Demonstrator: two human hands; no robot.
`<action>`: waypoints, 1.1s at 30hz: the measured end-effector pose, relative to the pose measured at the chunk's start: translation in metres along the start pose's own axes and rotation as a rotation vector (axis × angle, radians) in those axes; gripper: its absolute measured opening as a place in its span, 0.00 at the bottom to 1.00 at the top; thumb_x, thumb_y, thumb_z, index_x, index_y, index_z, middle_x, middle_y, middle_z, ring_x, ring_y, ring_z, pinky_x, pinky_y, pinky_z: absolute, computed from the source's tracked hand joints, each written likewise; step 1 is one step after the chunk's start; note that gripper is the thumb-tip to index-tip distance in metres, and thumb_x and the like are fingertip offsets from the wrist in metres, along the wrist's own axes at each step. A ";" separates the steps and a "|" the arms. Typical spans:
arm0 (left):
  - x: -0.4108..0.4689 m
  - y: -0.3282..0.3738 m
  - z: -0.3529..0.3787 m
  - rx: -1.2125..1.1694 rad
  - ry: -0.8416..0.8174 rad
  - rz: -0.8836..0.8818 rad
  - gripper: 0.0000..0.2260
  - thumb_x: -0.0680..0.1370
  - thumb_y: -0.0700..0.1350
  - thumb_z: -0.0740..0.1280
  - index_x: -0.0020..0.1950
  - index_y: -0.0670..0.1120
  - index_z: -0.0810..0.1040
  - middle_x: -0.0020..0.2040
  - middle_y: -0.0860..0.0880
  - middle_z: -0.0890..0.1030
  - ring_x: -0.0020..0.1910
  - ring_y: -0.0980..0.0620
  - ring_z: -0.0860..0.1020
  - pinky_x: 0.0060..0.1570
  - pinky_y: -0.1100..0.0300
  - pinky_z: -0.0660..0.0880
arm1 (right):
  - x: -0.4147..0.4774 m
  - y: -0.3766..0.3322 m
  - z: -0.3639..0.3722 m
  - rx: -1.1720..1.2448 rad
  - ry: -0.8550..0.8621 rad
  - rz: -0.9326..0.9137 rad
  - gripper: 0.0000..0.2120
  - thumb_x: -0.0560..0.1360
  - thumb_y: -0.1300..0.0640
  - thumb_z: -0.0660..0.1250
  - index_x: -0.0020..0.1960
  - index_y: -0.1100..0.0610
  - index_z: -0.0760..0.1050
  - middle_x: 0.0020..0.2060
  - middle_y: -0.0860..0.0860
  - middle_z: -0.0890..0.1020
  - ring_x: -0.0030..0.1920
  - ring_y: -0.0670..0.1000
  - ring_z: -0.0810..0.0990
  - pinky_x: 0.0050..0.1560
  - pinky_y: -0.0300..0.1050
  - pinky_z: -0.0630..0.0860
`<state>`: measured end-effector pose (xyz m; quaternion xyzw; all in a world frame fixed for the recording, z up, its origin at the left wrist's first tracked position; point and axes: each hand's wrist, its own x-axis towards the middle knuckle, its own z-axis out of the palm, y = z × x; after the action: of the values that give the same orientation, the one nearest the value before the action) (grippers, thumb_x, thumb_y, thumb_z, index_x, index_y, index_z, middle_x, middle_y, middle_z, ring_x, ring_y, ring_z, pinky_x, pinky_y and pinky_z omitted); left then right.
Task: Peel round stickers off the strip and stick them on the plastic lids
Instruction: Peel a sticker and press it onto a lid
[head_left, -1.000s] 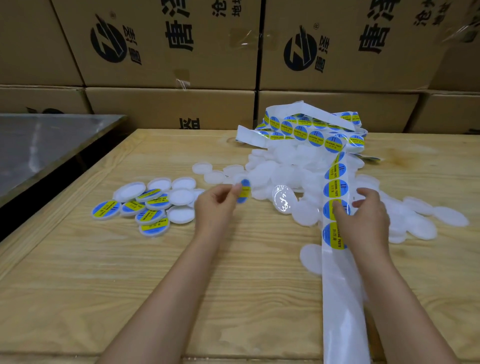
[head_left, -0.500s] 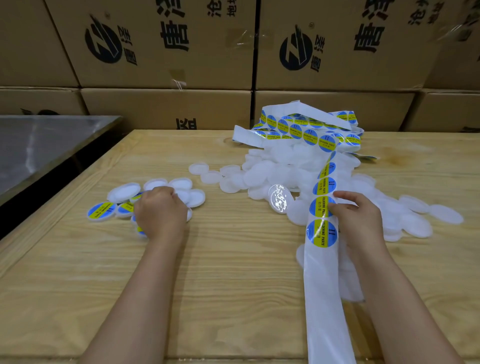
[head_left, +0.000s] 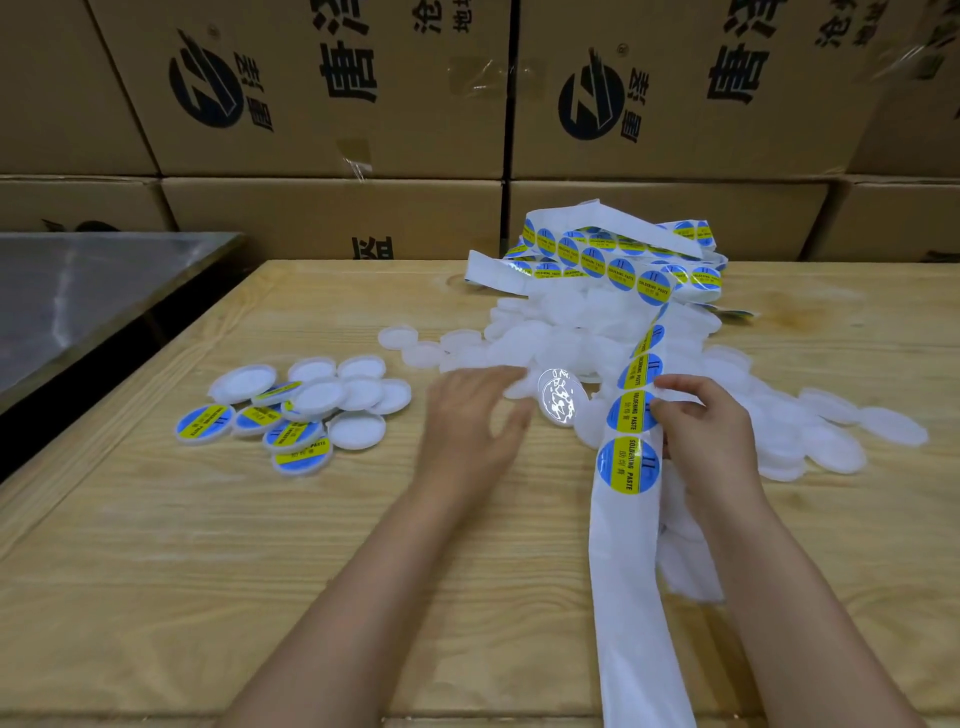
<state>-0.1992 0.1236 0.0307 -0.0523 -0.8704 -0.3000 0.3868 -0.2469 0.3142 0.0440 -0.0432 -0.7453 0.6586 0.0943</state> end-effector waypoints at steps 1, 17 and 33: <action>-0.004 0.011 0.006 -0.080 -0.094 0.002 0.17 0.72 0.49 0.68 0.58 0.44 0.80 0.57 0.49 0.81 0.57 0.49 0.77 0.62 0.55 0.66 | -0.001 -0.001 0.001 -0.002 -0.013 -0.007 0.11 0.72 0.63 0.64 0.45 0.48 0.77 0.32 0.49 0.81 0.28 0.48 0.73 0.37 0.47 0.71; -0.016 0.024 0.024 -0.349 -0.273 -0.167 0.13 0.66 0.44 0.77 0.48 0.49 0.80 0.45 0.62 0.80 0.49 0.64 0.76 0.51 0.72 0.69 | -0.014 -0.001 0.017 0.023 -0.127 -0.084 0.10 0.75 0.64 0.66 0.47 0.50 0.78 0.41 0.55 0.83 0.31 0.49 0.81 0.41 0.53 0.80; -0.016 0.022 0.027 -0.362 -0.245 -0.350 0.13 0.67 0.41 0.75 0.36 0.51 0.71 0.38 0.54 0.78 0.40 0.56 0.76 0.44 0.57 0.75 | -0.023 -0.003 0.023 -0.119 -0.299 -0.200 0.09 0.72 0.57 0.70 0.49 0.46 0.75 0.29 0.52 0.80 0.33 0.47 0.76 0.38 0.39 0.71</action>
<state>-0.1986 0.1589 0.0161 -0.0053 -0.8387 -0.5043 0.2055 -0.2289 0.2871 0.0425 0.1241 -0.7892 0.5998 0.0447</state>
